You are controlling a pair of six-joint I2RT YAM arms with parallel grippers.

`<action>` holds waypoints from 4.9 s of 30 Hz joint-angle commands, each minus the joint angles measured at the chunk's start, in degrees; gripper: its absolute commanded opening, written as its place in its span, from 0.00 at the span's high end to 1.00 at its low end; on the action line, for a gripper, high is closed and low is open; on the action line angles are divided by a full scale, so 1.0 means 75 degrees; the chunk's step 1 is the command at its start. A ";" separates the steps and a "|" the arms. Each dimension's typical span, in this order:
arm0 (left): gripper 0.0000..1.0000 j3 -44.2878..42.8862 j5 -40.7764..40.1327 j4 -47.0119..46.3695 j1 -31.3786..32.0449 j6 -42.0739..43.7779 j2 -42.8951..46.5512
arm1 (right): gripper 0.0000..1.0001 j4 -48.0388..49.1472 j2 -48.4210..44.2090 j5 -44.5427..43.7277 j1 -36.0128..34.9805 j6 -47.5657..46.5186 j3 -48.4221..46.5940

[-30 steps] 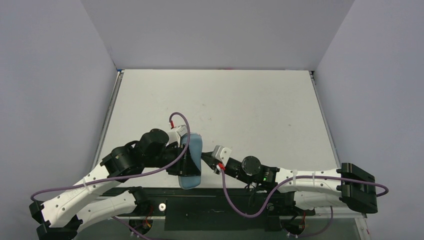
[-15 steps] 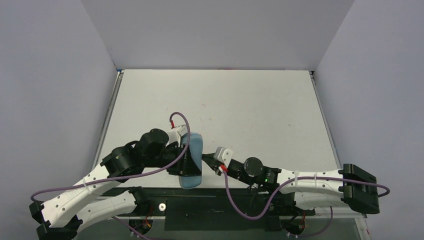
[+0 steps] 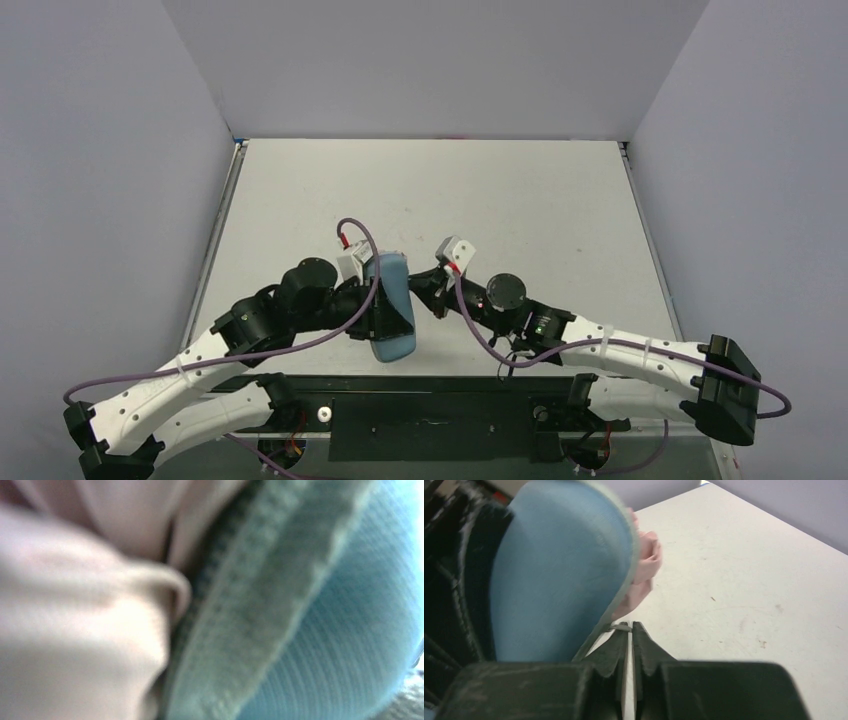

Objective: Put away the umbrella

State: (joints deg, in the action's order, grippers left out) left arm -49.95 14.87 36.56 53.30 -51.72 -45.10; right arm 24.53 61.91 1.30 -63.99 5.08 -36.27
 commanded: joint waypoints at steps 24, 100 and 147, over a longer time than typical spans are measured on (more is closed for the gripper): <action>1.00 0.1310 0.0136 -0.1737 0.0639 0.0252 0.0018 | 0.35 -0.2146 -0.0974 0.0034 0.2644 0.3461 -0.1231; 0.03 0.0661 0.0419 -0.1945 -0.0941 0.1564 0.0344 | 1.00 -0.0300 -0.0543 0.4893 0.3624 0.5566 -0.0334; 0.03 0.1182 -0.4426 0.0166 -0.1538 0.3703 0.2301 | 0.18 -0.2581 0.5972 0.3039 0.4792 0.4165 -0.4180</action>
State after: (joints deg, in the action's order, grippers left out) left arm -41.04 -17.23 40.45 42.26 -24.80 -28.14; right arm 9.65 108.99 28.05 -29.32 40.16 -68.49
